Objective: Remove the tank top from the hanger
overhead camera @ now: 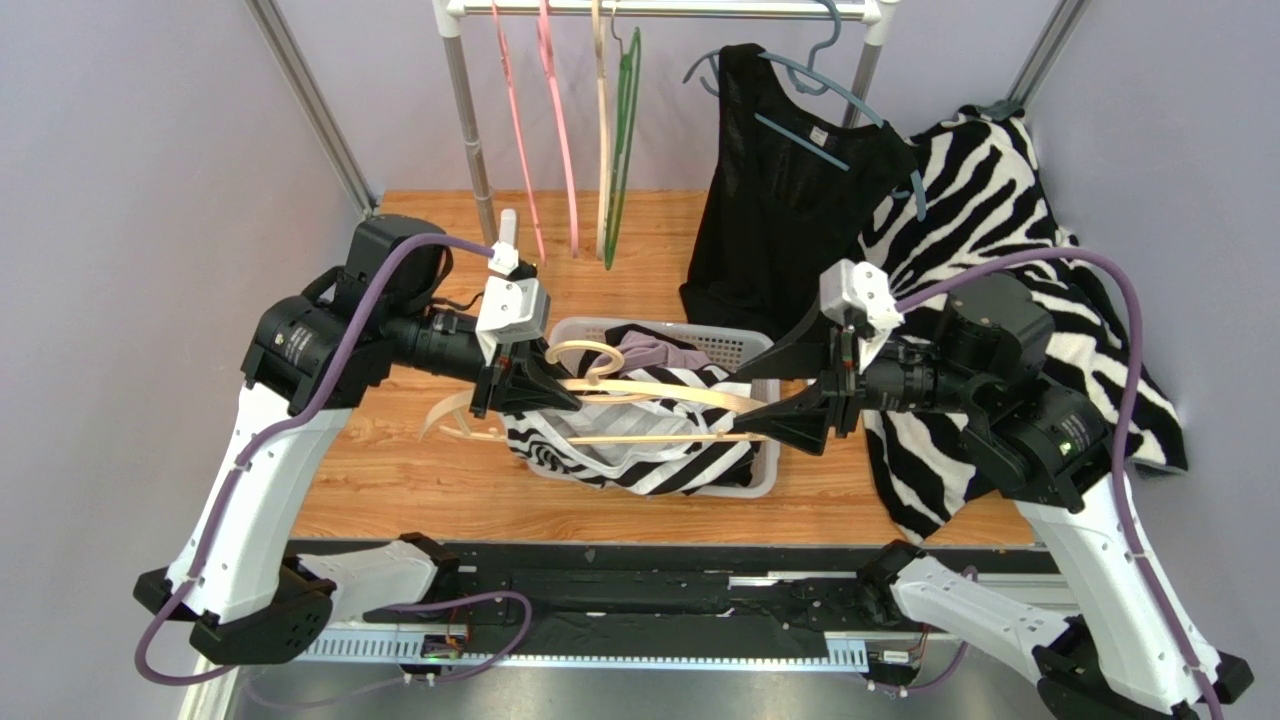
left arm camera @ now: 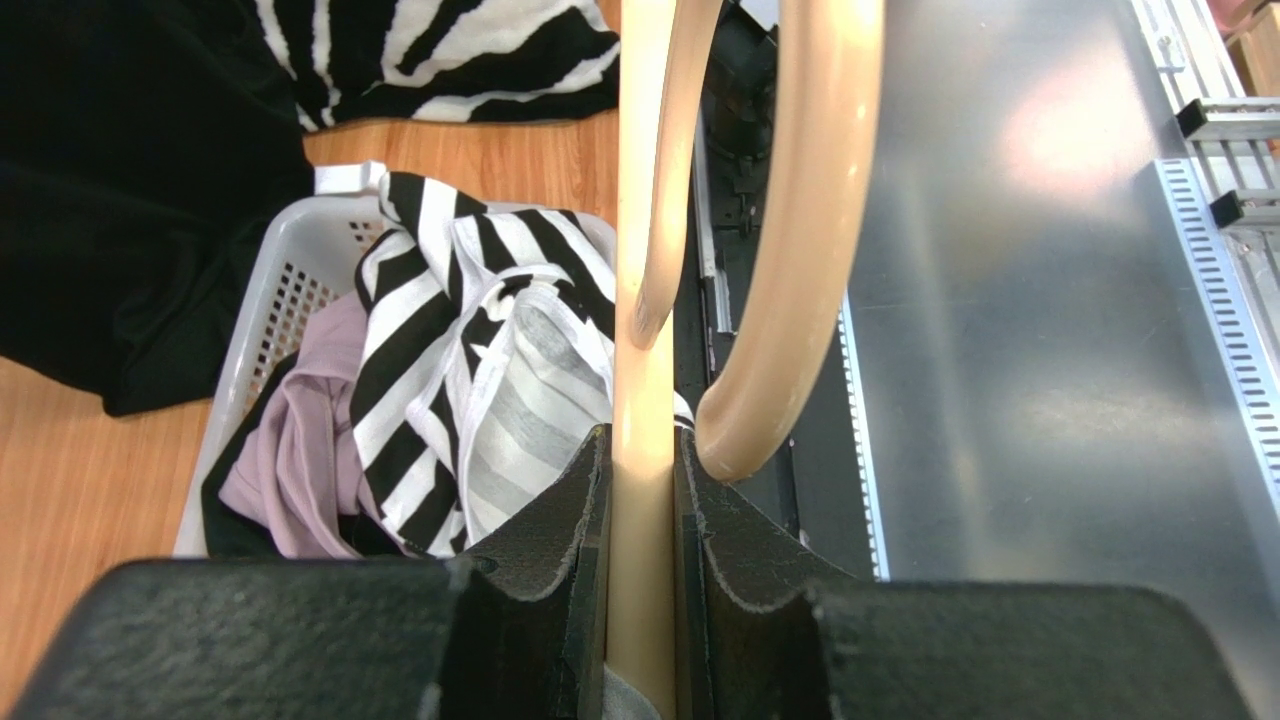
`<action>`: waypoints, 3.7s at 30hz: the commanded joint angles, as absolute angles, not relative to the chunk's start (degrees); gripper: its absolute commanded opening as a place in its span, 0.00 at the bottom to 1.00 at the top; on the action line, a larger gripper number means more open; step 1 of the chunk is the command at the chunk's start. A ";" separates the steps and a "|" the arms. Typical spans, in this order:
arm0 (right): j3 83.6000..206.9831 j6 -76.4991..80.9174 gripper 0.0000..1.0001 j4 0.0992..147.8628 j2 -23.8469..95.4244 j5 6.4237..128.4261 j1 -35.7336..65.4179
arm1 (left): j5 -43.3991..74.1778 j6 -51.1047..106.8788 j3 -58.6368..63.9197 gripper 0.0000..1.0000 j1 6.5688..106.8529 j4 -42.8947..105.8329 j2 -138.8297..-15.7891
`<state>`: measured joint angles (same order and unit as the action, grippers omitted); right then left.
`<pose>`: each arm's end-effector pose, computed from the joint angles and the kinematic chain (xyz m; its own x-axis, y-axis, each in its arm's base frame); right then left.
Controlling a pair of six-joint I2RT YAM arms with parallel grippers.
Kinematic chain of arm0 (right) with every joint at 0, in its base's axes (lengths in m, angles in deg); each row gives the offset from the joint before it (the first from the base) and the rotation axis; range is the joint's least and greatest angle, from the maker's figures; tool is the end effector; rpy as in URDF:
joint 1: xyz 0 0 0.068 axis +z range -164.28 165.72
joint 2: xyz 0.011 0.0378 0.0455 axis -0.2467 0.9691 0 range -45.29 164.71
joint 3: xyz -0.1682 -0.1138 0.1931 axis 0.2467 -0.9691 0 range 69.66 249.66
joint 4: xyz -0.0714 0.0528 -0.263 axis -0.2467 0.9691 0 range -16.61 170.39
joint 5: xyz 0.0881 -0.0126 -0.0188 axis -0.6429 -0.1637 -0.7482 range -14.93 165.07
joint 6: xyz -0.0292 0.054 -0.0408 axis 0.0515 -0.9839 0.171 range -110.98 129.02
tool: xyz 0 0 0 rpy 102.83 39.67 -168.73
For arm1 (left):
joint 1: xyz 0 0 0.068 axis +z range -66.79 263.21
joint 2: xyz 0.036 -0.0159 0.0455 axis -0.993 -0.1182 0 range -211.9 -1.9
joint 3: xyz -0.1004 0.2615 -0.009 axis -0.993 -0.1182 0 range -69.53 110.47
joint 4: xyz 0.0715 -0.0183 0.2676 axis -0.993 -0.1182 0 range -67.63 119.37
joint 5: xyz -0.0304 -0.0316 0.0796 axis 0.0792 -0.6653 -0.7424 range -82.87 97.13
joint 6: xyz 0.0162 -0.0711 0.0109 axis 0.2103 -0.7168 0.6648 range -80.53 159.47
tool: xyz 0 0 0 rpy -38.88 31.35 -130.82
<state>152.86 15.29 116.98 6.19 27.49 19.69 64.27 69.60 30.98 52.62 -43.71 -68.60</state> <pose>0.1035 0.1245 0.4912 -0.0631 -0.1313 -0.9893 -0.9888 0.1423 0.0442 0.1288 -0.1362 0.4907 -0.0515 0.3469 -0.9365 0.9965 -0.0440 -0.0711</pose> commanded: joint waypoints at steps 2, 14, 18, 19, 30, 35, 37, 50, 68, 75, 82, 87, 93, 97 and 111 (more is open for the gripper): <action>155.44 20.18 0.57 124.97 9.81 29.52 24.82 | 65.67 71.90 33.57 0.00 51.92 -43.67 -69.67; 157.64 21.50 0.34 128.93 12.63 36.83 28.87 | 64.70 73.57 34.62 0.00 50.69 -45.52 -69.58; 158.34 20.63 0.06 129.55 12.80 37.62 28.87 | 63.12 74.53 35.23 0.00 49.99 -45.43 -70.02; 158.69 20.36 0.02 129.63 12.89 37.97 28.87 | 62.59 74.36 35.59 0.00 49.99 -45.26 -70.54; 150.44 18.25 0.00 122.25 3.32 51.31 29.13 | 50.56 61.44 41.46 0.96 49.81 -30.23 -71.25; 147.54 17.38 0.00 119.72 -0.90 56.69 29.13 | 44.41 60.74 45.34 0.96 49.81 -29.78 -70.02; 144.39 16.41 0.00 117.17 -4.32 58.19 29.05 | 41.68 60.65 43.69 0.97 49.81 -29.78 -67.93; 102.56 -10.39 0.00 73.94 -32.25 65.04 29.05 | 38.16 62.84 21.80 0.97 50.43 -30.93 -58.51; 116.06 -8.20 0.00 79.01 -27.89 59.69 29.05 | 39.47 51.51 17.73 0.91 50.87 -20.65 -65.35; 122.64 -3.81 0.00 86.64 -25.52 59.69 29.13 | 45.45 48.69 26.80 0.00 50.87 -20.38 -72.65; 126.87 -0.30 0.00 91.49 -24.99 59.95 29.05 | 43.08 48.70 25.57 0.00 51.13 -20.20 -70.20; 132.48 1.11 0.00 99.20 -24.99 60.30 29.05 | 39.48 48.96 26.36 0.00 53.06 -20.56 -67.47; 139.70 2.69 0.00 110.28 -27.36 60.38 29.05 | 34.02 48.52 32.15 0.00 53.68 -20.20 -68.78; 146.10 3.84 0.00 114.77 -28.85 63.36 29.05 | 38.93 48.17 35.23 0.00 52.98 -21.52 -71.94; 151.75 6.04 0.00 114.08 -22.63 74.80 28.96 | 26.65 59.50 16.88 0.00 45.94 -14.95 -76.26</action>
